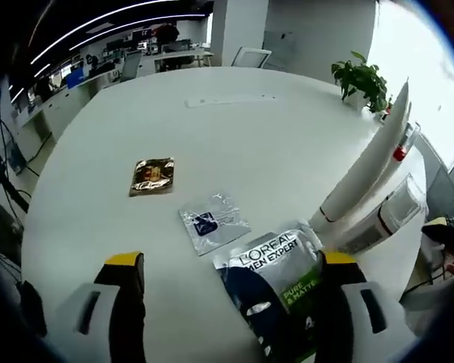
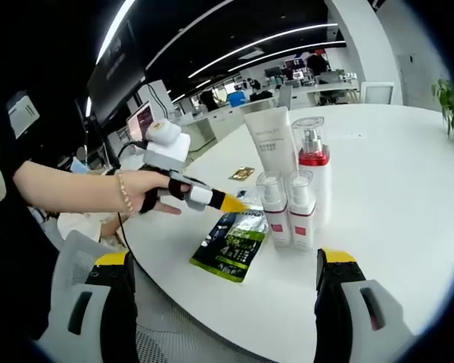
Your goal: Arrange the skincare products in the storage area until every visible bottle or jar stands upright without overlapping.
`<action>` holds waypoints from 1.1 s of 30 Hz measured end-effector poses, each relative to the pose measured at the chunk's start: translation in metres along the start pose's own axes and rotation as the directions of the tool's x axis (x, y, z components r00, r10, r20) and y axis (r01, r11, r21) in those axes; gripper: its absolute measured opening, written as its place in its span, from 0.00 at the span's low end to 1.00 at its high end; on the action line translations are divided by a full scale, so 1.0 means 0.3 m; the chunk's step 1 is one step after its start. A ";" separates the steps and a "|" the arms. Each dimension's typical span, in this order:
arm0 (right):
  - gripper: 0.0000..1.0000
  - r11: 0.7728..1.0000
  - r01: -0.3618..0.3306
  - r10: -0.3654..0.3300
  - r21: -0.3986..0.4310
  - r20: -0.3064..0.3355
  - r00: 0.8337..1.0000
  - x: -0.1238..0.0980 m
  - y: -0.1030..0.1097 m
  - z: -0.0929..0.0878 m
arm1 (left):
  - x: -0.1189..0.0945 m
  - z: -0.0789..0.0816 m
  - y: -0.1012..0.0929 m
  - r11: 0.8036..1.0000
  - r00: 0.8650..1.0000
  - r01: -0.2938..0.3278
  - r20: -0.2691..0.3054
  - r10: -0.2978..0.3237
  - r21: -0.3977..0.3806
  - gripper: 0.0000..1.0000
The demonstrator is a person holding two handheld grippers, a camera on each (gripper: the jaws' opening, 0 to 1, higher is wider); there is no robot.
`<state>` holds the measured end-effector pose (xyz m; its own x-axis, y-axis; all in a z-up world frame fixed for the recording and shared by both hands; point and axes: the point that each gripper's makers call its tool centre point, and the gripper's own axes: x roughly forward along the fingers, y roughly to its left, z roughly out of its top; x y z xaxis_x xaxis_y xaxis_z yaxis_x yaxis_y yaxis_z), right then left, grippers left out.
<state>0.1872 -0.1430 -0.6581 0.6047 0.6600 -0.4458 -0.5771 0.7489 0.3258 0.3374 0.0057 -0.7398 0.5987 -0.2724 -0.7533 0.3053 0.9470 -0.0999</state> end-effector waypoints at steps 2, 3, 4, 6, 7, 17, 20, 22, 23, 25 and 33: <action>1.00 1.000 0.004 -0.004 0.004 0.002 1.000 -0.001 -0.003 0.001 | 0.012 0.004 0.000 1.000 1.000 -0.004 -0.003 0.004 -0.006 0.85; 1.00 1.000 0.006 -0.006 0.004 0.002 1.000 -0.001 -0.004 0.001 | 0.014 0.005 0.000 1.000 1.000 -0.010 -0.005 0.009 -0.003 0.85; 1.00 1.000 0.010 -0.010 0.004 0.001 1.000 -0.001 -0.007 0.000 | 0.021 0.007 0.001 1.000 1.000 -0.020 -0.006 0.020 0.004 0.85; 1.00 1.000 0.014 -0.014 0.008 0.006 1.000 -0.001 -0.009 0.003 | 0.035 0.014 0.000 1.000 1.000 -0.028 -0.005 0.028 0.006 0.84; 1.00 1.000 0.015 -0.015 0.010 0.006 1.000 -0.001 -0.012 0.003 | 0.041 0.019 0.001 0.999 0.999 -0.033 -0.002 0.033 0.003 0.83; 1.00 0.999 0.035 -0.035 0.024 0.017 0.999 -0.003 -0.030 0.007 | 0.086 0.047 0.004 0.995 0.996 -0.086 0.015 0.087 -0.053 0.76; 1.00 0.999 0.037 -0.038 0.026 0.017 0.999 -0.004 -0.031 0.007 | 0.115 0.057 0.013 0.993 0.995 -0.093 0.012 0.095 -0.077 0.74; 1.00 0.999 0.038 -0.039 0.027 0.016 0.999 -0.004 -0.032 0.007 | 0.130 0.056 0.019 0.992 0.995 -0.098 0.008 0.099 -0.078 0.73; 1.00 0.999 0.039 -0.040 0.028 0.015 0.999 -0.004 -0.033 0.006 | 0.129 0.050 0.019 0.992 0.995 -0.100 0.005 0.101 -0.075 0.72; 1.00 0.999 0.040 -0.040 0.028 0.015 0.999 -0.004 -0.033 0.006 | 0.123 0.039 0.016 0.992 0.994 -0.105 0.005 0.105 -0.068 0.70; 1.00 0.998 0.046 -0.047 0.050 0.029 0.998 -0.009 -0.039 0.014 | 0.158 0.048 0.036 0.991 0.992 -0.123 -0.004 0.123 -0.047 0.68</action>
<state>0.1947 -0.1533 -0.6572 0.6471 0.6252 -0.4363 -0.5206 0.7805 0.3461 0.3798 0.0006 -0.7673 0.6291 -0.1529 -0.7621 0.1942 0.9803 -0.0364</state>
